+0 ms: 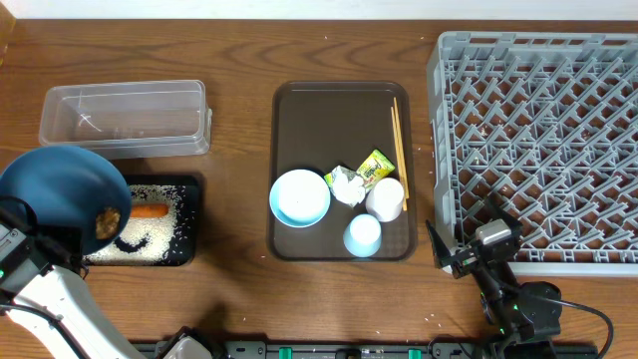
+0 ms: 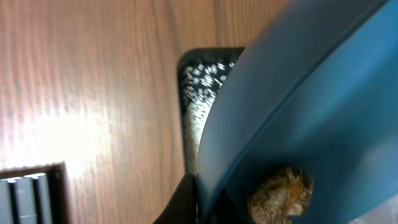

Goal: Sort waste into correct bins and load items into the dishwasher rack

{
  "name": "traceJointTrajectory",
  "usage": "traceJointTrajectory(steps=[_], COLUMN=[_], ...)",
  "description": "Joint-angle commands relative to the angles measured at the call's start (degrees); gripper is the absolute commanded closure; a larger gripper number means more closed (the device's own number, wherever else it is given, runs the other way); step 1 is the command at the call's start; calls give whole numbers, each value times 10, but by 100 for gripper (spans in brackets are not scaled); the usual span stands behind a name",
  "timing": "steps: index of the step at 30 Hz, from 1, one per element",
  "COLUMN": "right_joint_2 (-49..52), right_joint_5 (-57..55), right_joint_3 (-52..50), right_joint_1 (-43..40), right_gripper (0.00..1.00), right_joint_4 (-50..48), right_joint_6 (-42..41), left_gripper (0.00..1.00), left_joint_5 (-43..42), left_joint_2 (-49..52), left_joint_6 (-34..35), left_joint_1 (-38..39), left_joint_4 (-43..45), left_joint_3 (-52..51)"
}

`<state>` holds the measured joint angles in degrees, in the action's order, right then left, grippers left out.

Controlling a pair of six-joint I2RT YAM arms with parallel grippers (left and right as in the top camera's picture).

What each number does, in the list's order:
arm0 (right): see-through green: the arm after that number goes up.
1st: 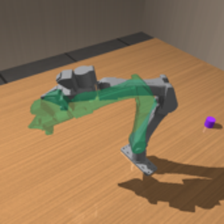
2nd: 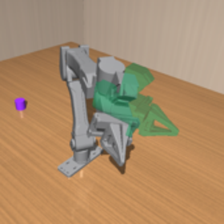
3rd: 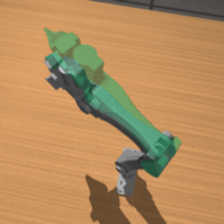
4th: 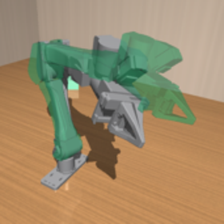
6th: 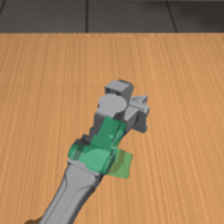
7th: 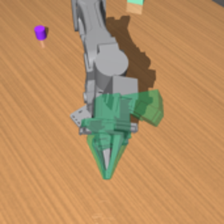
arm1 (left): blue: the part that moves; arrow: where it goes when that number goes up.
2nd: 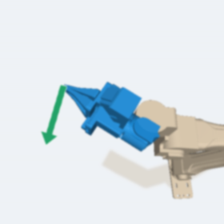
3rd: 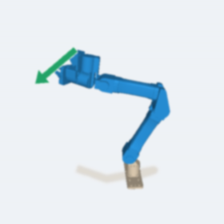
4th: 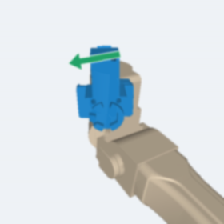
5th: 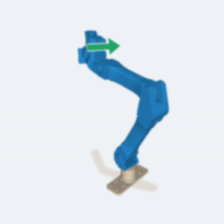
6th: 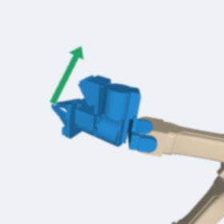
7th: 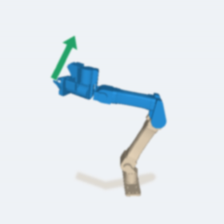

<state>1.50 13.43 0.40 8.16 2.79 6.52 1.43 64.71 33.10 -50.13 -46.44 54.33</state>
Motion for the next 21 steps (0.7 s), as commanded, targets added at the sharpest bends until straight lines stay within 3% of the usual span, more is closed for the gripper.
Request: traceJointTrajectory(steps=[1, 16, 19, 21], right_joint_2=[0, 0, 0, 0], right_joint_5=[1, 1, 1, 1], right_joint_3=[-1, -1, -1, -1], right_joint_1=[-3, -3, -3, -3], right_gripper=[1, 1, 1, 1], right_joint_4=[2, 2, 2, 2], right_joint_6=[4, 4, 4, 4], left_gripper=[94, 94, 94, 94], left_joint_5=[63, 91, 179, 245], left_joint_2=[-18, 9, 34, 47], left_joint_6=[5, -2, -50, -136], left_joint_1=[2, 6, 17, 26], left_joint_4=[5, 180, 200, 220], left_joint_3=[13, 13, 13, 13])
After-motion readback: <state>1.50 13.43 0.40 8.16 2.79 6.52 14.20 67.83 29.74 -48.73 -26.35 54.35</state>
